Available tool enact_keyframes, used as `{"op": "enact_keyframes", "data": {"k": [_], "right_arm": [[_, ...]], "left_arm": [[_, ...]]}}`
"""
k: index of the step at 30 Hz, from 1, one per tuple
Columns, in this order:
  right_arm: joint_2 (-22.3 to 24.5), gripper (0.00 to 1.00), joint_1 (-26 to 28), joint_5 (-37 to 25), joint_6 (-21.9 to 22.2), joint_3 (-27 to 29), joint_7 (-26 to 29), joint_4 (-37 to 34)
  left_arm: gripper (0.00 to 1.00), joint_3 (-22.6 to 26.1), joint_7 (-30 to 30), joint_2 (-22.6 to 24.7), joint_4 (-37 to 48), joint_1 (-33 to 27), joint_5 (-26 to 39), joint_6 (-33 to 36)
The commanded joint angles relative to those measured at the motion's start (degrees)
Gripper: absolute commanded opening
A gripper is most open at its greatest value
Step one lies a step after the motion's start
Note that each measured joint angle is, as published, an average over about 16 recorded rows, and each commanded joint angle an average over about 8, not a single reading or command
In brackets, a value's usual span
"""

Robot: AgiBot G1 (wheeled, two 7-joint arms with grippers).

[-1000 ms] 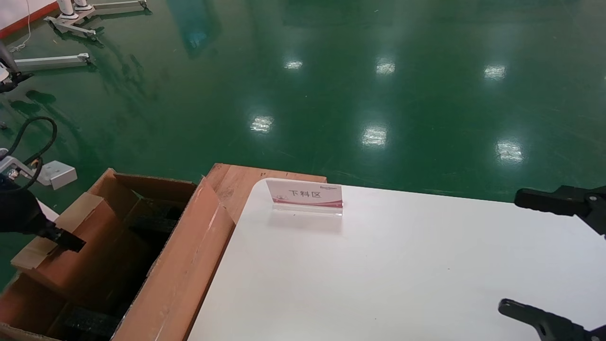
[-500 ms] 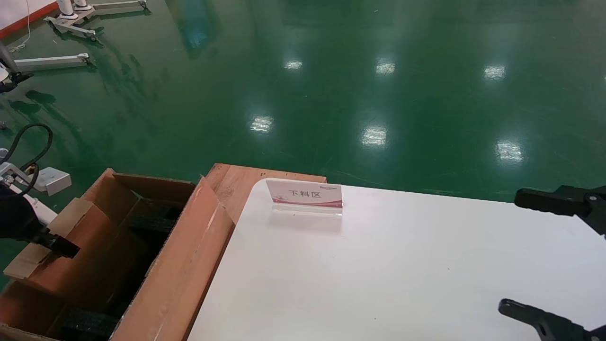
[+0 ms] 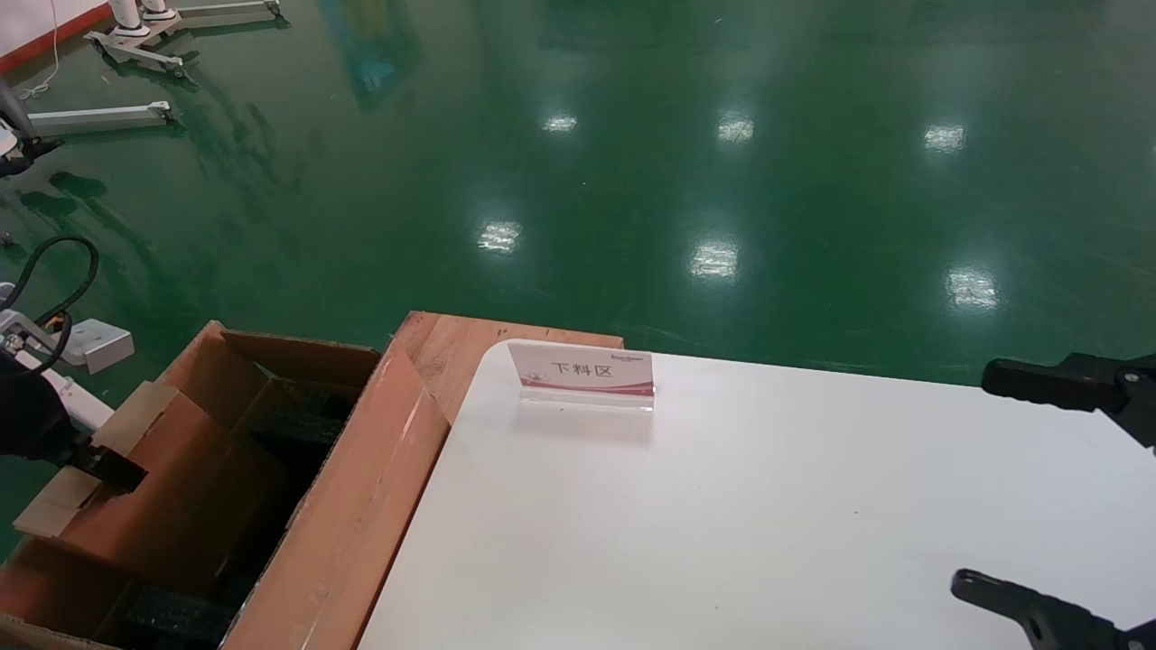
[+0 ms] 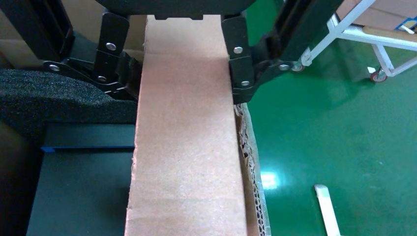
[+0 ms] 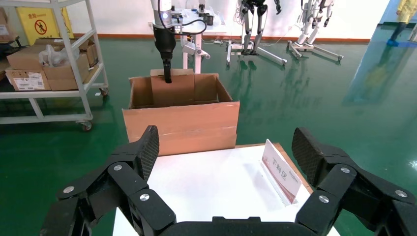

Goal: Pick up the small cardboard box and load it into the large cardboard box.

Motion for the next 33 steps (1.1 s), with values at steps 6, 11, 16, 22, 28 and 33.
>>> {"op": "enact_keyframes", "data": {"k": [6, 11, 16, 22, 28, 33], "right_arm": [[0.0, 1.0, 0.0, 0.0, 0.0, 0.0, 0.0, 0.0], [0.0, 1.0, 0.0, 0.0, 0.0, 0.0, 0.0, 0.0], [0.0, 1.0, 0.0, 0.0, 0.0, 0.0, 0.0, 0.0], [0.0, 1.0, 0.0, 0.0, 0.0, 0.0, 0.0, 0.0], [0.0, 1.0, 0.0, 0.0, 0.0, 0.0, 0.0, 0.0], [0.0, 1.0, 0.0, 0.0, 0.0, 0.0, 0.0, 0.0]], "left_arm": [[1.0, 0.0, 0.0, 0.0, -0.1, -0.1, 0.0, 0.0], [1.0, 0.0, 0.1, 0.0, -0.1, -0.1, 0.1, 0.0], [1.0, -0.2, 0.1, 0.0, -0.2, -0.3, -0.1, 0.0], [1.0, -1.1, 2.7, 0.3, -1.6, -2.5, -0.6, -0.5], [1.0, -2.8, 7.3, -0.2, -5.2, -8.1, -1.2, -1.0], [1.0, -5.1, 12.0, -2.1, -10.2, -14.3, -2.8, -1.1]]}}
